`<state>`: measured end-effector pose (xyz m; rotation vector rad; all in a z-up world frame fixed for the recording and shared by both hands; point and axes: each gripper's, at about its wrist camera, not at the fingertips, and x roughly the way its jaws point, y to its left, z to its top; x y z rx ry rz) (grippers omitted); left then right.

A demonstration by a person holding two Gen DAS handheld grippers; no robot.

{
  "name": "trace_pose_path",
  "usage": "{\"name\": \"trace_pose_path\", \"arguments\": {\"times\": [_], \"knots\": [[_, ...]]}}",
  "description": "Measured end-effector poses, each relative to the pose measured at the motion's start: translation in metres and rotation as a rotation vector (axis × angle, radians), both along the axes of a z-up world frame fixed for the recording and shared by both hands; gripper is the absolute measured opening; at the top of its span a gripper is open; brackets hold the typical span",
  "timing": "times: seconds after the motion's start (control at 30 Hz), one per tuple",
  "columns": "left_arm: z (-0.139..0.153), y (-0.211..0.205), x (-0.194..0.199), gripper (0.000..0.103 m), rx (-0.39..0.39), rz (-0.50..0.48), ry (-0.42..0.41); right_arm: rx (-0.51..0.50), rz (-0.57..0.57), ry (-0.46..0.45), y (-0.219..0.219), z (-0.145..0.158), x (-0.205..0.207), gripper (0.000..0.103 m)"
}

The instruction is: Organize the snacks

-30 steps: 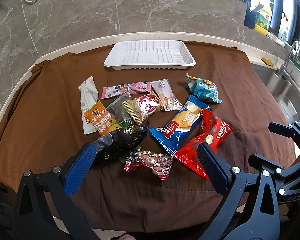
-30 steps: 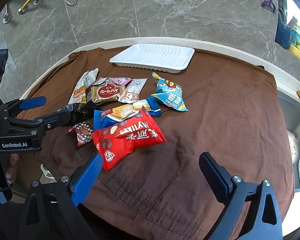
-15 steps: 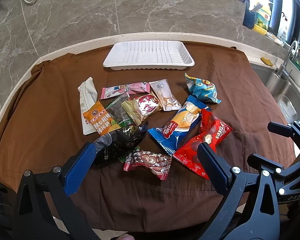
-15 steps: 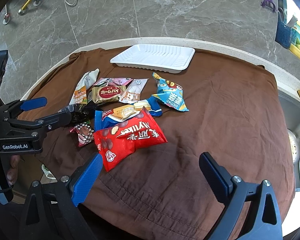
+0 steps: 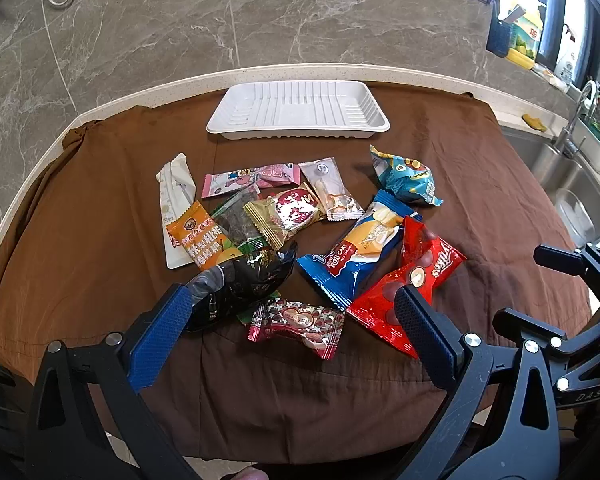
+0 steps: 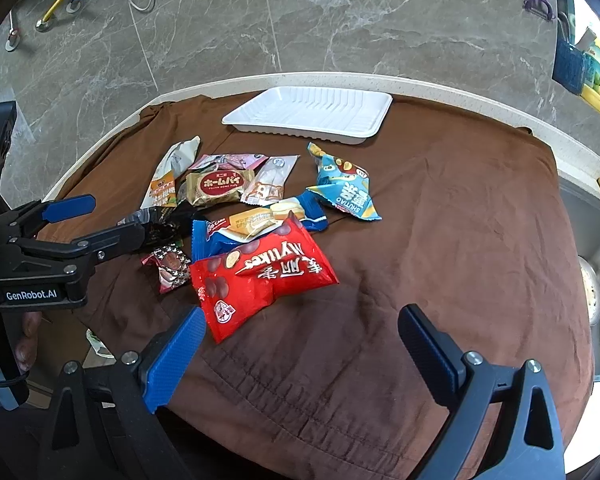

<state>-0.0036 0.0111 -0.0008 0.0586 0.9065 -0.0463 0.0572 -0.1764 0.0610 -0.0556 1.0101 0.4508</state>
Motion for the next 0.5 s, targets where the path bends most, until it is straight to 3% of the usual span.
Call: {"name": "trace_pose_path", "arguments": {"times": [0.5], "knots": [[0.002, 0.014, 0.009, 0.103, 0.009, 0.014, 0.000, 0.060, 0.008, 0.055, 0.008, -0.003, 0.009, 0.099]]}}
